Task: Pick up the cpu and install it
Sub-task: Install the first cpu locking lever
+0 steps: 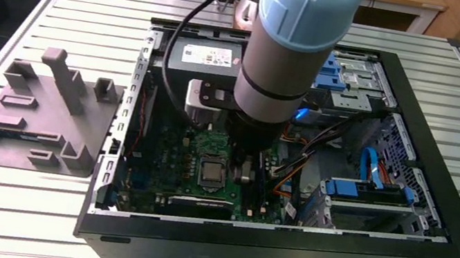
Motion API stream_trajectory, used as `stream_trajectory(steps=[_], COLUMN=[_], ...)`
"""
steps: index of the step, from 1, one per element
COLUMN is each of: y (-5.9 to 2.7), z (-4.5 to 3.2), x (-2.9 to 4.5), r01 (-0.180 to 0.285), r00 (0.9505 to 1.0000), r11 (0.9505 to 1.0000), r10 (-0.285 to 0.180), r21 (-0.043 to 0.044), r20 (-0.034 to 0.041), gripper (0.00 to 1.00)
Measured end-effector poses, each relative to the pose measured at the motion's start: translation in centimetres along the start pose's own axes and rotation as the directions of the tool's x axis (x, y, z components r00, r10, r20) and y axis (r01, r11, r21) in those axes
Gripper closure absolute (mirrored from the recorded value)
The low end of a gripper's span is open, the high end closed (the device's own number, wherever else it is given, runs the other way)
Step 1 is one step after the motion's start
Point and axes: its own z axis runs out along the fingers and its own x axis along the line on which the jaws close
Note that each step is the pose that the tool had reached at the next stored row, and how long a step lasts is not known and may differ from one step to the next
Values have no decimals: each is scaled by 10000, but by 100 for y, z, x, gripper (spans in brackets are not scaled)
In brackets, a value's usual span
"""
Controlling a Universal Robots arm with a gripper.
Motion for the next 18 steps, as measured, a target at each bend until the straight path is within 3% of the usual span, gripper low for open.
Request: stream_trajectory(steps=[3,10,18], y=[11,50,48], z=[8,52,112], x=[10,15,15], r01=[95,274,346], r00=[10000,9996,9994], r11=[9999,9995,9990], r10=[-95,-274,-345], r21=[76,147,293], r20=[-6,-21,-31], gripper=[89,89,89])
